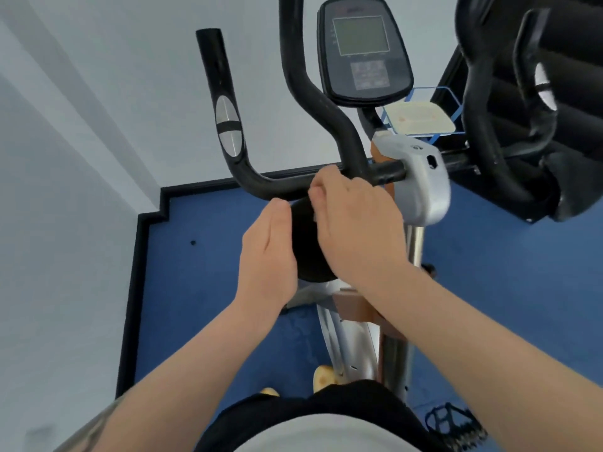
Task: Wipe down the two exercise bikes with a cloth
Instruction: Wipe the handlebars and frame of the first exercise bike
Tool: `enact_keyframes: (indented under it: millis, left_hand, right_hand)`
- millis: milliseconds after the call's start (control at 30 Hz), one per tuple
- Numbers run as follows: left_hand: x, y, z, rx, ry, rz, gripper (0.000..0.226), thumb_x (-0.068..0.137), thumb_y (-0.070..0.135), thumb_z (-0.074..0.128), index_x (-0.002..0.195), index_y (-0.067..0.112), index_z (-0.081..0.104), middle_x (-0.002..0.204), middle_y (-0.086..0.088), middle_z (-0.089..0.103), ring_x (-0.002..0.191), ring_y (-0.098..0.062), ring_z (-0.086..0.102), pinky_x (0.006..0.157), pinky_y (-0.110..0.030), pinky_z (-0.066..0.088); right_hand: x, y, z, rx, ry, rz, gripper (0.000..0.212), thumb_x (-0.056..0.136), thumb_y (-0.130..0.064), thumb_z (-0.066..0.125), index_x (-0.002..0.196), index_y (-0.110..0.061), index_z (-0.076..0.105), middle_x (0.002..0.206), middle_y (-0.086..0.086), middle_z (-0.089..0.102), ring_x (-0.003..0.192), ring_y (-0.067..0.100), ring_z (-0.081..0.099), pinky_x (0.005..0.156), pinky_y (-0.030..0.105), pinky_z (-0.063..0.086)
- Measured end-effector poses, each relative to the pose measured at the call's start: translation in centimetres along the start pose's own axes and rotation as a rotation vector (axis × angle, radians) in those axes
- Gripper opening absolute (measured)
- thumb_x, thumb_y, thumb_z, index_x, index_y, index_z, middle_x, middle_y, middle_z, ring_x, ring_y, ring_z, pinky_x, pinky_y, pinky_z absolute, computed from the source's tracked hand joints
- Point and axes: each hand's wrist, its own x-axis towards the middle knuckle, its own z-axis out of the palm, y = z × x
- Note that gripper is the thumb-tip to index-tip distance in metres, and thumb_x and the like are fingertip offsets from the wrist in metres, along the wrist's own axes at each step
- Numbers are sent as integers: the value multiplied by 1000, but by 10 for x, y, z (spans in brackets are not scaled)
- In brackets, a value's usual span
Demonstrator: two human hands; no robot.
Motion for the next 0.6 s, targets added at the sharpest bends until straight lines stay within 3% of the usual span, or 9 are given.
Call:
enact_keyframes:
  millis: [100,167,233,400,467,600]
  left_hand:
    - [-4,-2,0,-35,9,-38,47,103,30,29,88,-8,50,79,-21,48,71,-12,42,61,-21,40]
    - [-6,-3,1,-34,32,-46,43,104,30,30,75,3,48,67,-6,43,65,-5,38,56,-16,35]
    - [-7,-2,0,-34,53,-55,42,105,27,33,64,24,33,61,13,33,59,-3,29,52,-12,29]
    - [-10,-3,-6,3,2,-55,38,100,42,33,64,31,29,65,13,30,64,-7,28,60,-24,28]
    - [-10,-1,-5,10,6,-54,41,101,41,32,61,35,29,63,14,30,62,-6,27,59,-21,27]
    - [-11,-1,-2,6,44,-41,44,106,31,33,62,33,27,62,13,27,59,-5,25,53,-15,27]
  right_hand:
    - [-10,21,-12,488,-101,60,22,99,-39,38,114,-25,44,91,-6,60,79,6,54,64,21,41]
    - [-3,25,-14,479,-152,15,18,99,-36,44,112,-25,46,97,-3,60,87,9,54,71,24,42]
    - [10,19,-16,467,-125,-26,12,99,-28,49,107,-20,52,97,0,61,90,12,54,79,30,42]
    - [30,8,-30,614,22,-110,4,97,-14,53,96,-13,57,85,-4,63,87,15,57,80,34,46]
    - [36,5,-38,624,90,-168,3,96,-15,54,96,-14,57,84,-6,63,85,12,57,78,30,46]
    - [30,12,-32,492,-17,-218,9,97,-20,53,104,-17,58,90,-2,60,91,12,53,80,35,46]
